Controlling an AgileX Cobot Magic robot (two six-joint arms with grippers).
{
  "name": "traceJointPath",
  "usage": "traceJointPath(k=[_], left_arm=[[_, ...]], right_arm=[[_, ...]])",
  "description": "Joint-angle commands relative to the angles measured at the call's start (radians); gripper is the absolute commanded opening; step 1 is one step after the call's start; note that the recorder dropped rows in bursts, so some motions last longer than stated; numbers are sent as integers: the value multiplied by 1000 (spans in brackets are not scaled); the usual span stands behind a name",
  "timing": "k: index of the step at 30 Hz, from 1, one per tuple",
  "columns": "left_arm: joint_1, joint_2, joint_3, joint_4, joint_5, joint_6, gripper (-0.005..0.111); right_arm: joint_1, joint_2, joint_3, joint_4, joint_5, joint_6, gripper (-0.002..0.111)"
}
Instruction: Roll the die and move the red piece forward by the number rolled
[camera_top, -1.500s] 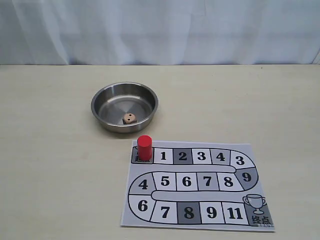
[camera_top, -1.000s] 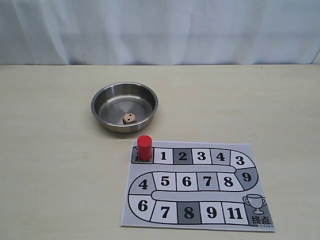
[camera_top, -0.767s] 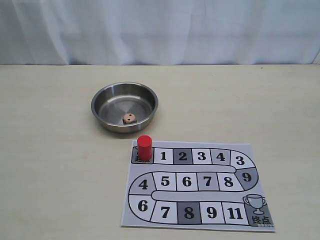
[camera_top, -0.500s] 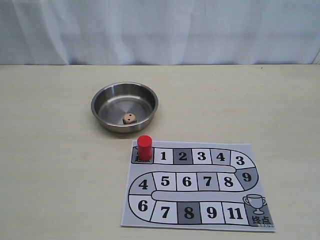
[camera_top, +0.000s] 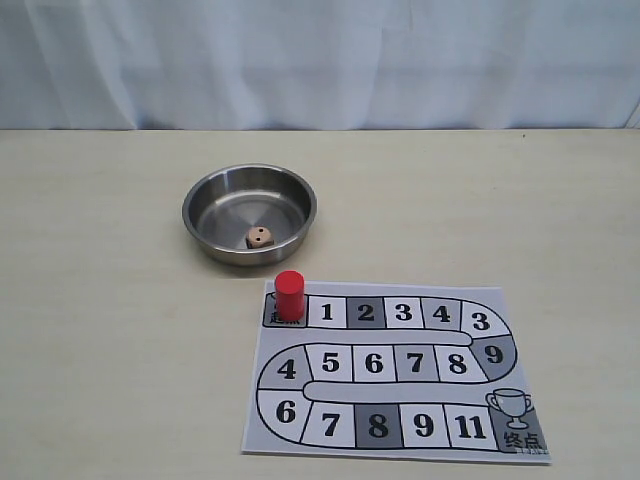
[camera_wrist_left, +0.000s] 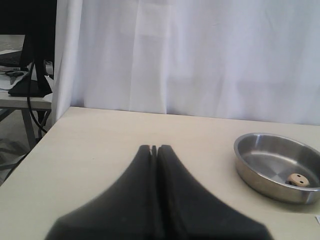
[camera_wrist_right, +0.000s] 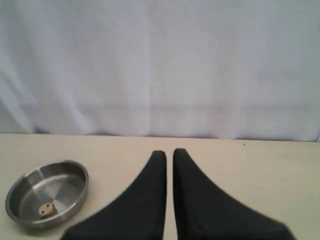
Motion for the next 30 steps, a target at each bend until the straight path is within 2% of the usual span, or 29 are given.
traceJointPath(k=[1, 6, 9, 22, 30], left_arm=[[0, -1, -5, -2, -8, -2, 0], [0, -1, -5, -2, -6, -2, 0], [0, -1, -5, -2, -6, -2, 0], [0, -1, -5, -2, -6, -2, 0], [0, -1, -5, -2, -6, -2, 0]], right_arm=[[7, 150, -47, 157, 40, -217, 15], [86, 313, -103, 232, 96, -352, 46], [144, 403, -148, 216, 129, -357, 54], [325, 762, -363, 212, 163, -357, 54], [412, 984, -555, 208, 181, -301, 54]])
